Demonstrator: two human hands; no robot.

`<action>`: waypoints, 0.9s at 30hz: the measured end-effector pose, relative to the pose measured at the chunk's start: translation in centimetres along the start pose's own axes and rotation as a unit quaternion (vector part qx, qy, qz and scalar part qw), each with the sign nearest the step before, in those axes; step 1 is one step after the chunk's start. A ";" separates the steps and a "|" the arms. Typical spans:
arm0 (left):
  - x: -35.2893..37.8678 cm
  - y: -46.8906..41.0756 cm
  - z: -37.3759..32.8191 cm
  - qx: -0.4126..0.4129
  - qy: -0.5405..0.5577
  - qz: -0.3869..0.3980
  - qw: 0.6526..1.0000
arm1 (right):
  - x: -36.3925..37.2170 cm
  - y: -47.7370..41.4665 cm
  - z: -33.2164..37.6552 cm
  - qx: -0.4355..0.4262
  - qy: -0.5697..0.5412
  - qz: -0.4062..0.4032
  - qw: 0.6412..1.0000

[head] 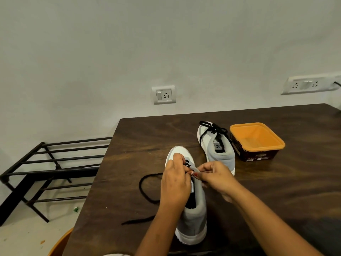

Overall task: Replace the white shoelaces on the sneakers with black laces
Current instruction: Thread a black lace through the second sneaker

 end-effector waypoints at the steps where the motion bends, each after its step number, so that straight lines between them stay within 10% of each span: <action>1: -0.1 0.1 -0.2 0.009 -0.008 -0.005 1.000 | 0.1 0.0 0.0 0.000 0.002 0.003 1.000; 16: -1.3 0.3 -0.7 0.013 -0.062 -0.022 0.998 | -0.4 -0.2 0.7 -0.073 0.063 -0.059 0.994; 20: -2.3 0.5 -0.7 -0.015 -0.070 -0.031 0.997 | -3.3 -0.2 0.9 0.000 -0.167 -0.157 0.973; 25: -3.1 0.7 -0.4 -0.037 -0.071 -0.080 0.994 | -10.3 0.0 4.8 -0.072 -0.536 -0.250 0.803; 27: -3.0 0.6 0.2 -0.053 -0.081 -0.089 0.991 | -12.4 0.2 6.3 -0.112 -0.471 -0.258 0.836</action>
Point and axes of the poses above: each hand's wrist, its own y-axis away from the middle knuckle, its own x-axis out of the palm, z = x × y, the point moved 9 cm from there along -y, towards the middle knuckle, and after that the axes turned 9 degrees about -x, right-handed, at the moved point
